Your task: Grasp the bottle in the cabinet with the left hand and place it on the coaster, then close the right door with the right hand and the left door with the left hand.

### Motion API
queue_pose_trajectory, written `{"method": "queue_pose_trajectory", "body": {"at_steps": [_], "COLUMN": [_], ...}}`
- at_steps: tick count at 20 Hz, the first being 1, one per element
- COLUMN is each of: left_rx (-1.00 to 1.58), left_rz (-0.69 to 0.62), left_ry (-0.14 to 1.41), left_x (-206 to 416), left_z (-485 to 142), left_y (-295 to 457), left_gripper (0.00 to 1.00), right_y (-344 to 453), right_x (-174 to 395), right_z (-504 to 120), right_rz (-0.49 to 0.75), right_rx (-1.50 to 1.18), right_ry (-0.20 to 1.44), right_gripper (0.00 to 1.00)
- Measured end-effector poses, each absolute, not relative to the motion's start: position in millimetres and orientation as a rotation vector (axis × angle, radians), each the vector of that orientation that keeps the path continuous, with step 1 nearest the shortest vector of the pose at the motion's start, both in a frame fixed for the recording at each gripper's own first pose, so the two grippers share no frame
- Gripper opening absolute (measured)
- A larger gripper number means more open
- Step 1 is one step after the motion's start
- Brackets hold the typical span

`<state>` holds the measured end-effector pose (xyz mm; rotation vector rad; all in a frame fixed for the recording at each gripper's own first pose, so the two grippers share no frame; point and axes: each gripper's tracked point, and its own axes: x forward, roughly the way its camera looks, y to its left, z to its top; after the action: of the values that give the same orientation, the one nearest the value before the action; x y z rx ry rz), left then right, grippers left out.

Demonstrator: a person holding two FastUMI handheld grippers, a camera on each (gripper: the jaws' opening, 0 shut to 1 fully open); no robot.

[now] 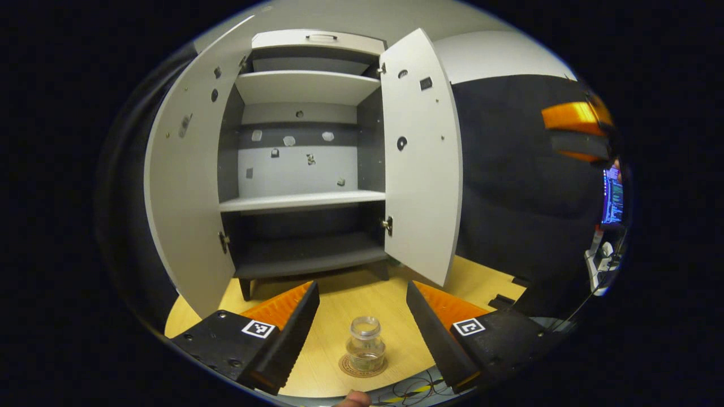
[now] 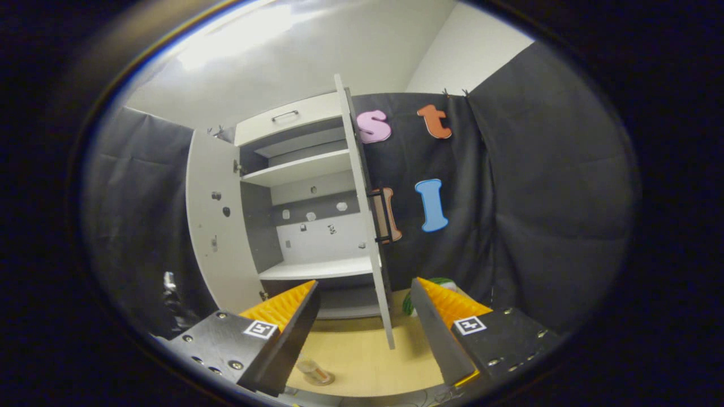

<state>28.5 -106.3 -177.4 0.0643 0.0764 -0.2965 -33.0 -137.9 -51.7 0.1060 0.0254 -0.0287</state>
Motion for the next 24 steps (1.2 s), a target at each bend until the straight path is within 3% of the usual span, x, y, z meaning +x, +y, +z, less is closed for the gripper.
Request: {"method": "queue_pose_trajectory", "body": {"at_steps": [7,9,10,11,13,14,16,19,20,21,24], "left_rx": [0.048,0.118,0.147,0.167,0.207,0.204,0.147,0.085,0.079,0.083,0.083], "left_rz": [-0.257,-0.226,-0.207,-0.188,-0.161,-0.162,-0.173,-0.136,-0.120,-0.104,-0.048], "left_ry": [0.005,-0.013,-0.017,-0.027,-0.031,-0.030,-0.029,-0.008,-0.018,-0.021,-0.052], "left_x": [23,23,21,19,17,15,14,18,20,22,24], "left_z": [-88,-76,-71,-66,-62,-59,-52,-36,-26,-18,15], "left_y": [-68,-49,-38,-30,-18,-16,-14,2,9,15,38], "left_gripper": [0.98,0.98,0.98,0.98,1.00,0.98,0.98,1.00,0.99,0.98,0.98], "right_y": [-201,-216,-220,-226,-241,-247,-249,-254,-257,-263,-265], "right_x": [15,31,39,47,62,68,85,113,123,132,160], "right_z": [-25,-17,-16,-12,2,10,16,21,25,30,39], "right_rz": [-0.114,-0.114,-0.099,-0.090,-0.106,-0.117,-0.119,-0.139,-0.146,-0.158,-0.159], "right_rx": [0.040,-0.002,-0.030,-0.063,-0.136,-0.162,-0.191,-0.198,-0.206,-0.204,-0.192], "right_ry": [-0.036,-0.037,-0.023,-0.016,-0.035,-0.053,-0.062,-0.043,-0.042,-0.041,-0.042], "right_gripper": [0.98,0.93,1.00,1.00,0.93,0.97,0.93,0.93,0.97,0.93,0.94]}}
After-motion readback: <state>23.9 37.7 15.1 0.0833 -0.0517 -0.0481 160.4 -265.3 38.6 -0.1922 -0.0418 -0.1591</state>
